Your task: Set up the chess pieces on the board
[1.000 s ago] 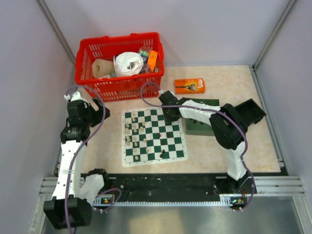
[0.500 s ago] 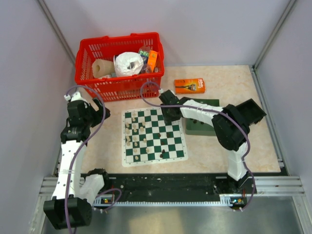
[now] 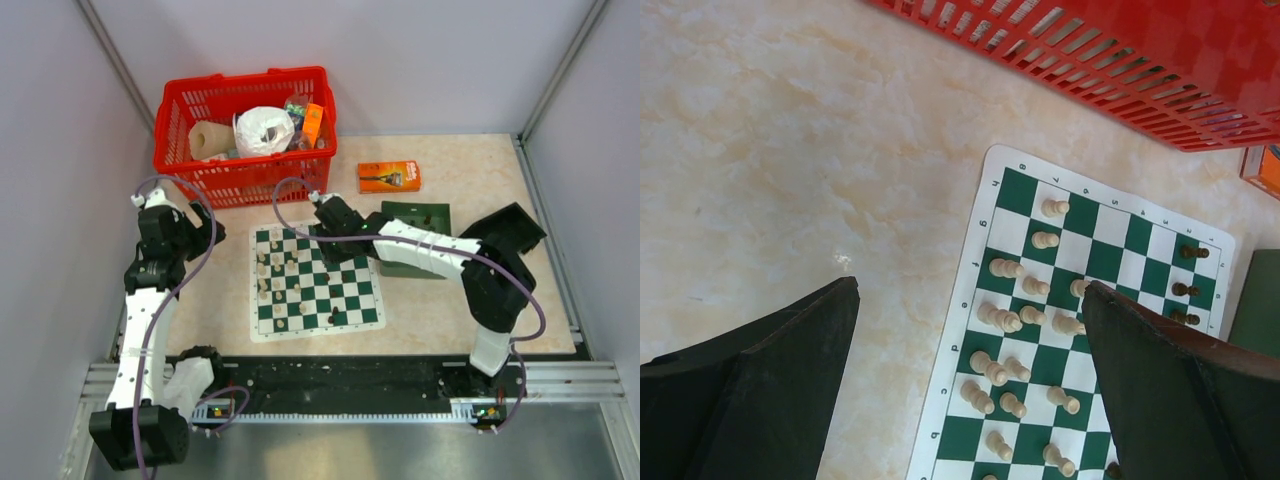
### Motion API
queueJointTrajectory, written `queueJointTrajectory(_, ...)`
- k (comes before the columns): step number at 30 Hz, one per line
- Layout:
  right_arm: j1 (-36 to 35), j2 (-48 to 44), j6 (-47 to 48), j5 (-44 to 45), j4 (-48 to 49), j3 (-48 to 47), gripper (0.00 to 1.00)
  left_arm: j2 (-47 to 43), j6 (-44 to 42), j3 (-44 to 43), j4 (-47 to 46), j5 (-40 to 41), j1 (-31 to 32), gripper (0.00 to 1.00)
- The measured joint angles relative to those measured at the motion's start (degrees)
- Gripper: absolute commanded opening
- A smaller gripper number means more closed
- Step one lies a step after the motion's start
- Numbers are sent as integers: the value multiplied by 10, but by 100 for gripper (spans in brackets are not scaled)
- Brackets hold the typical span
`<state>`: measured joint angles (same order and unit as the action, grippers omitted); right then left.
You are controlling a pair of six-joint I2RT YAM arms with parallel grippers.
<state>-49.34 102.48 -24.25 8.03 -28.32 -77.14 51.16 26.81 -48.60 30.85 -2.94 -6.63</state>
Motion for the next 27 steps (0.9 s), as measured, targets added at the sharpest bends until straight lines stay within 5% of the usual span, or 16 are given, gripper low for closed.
queueJointTrajectory(17,-34,94,-3,-32,1,-12,34,0,-14,0,7,39,0,99)
queueJointTrajectory(27,-34,103,-2,-32,2,-17,18,0,-14,0,7,38,0,99)
